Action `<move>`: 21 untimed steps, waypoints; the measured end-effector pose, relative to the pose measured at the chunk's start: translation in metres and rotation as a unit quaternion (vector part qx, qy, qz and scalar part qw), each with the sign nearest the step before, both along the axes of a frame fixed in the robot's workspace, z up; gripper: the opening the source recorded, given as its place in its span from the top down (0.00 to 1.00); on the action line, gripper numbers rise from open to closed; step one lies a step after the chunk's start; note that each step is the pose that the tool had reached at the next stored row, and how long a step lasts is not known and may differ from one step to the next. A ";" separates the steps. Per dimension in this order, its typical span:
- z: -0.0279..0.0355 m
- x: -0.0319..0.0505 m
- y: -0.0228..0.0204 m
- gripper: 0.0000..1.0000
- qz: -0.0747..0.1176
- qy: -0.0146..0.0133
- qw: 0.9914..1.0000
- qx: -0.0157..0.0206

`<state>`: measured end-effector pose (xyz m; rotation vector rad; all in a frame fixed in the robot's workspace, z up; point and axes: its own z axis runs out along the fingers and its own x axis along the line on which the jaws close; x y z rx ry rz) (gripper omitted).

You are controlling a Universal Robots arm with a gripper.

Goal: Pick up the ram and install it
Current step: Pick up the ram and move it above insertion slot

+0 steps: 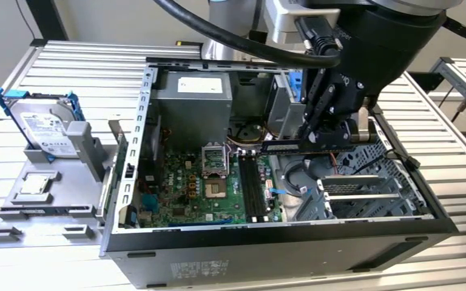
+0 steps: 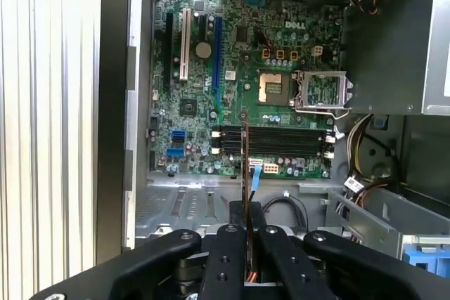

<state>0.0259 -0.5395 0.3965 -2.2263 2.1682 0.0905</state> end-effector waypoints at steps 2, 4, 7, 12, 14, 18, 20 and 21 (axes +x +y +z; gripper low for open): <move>0.0000 0.0001 0.0000 1.00 0.000 0.000 1.000 0.000; 0.0001 0.0000 0.0007 1.00 0.000 0.000 1.000 0.000; 0.0000 -0.0003 0.0096 1.00 0.000 0.000 1.000 0.000; 0.0000 -0.0011 0.0322 1.00 0.000 0.000 1.000 0.000; 0.0000 -0.0014 0.0410 1.00 0.000 0.000 1.000 0.000; 0.0000 -0.0026 0.0585 1.00 0.000 0.000 1.000 0.000; 0.0000 -0.0033 0.0672 1.00 0.000 0.000 1.000 0.000; 0.0000 -0.0037 0.0715 1.00 0.000 0.000 1.000 0.000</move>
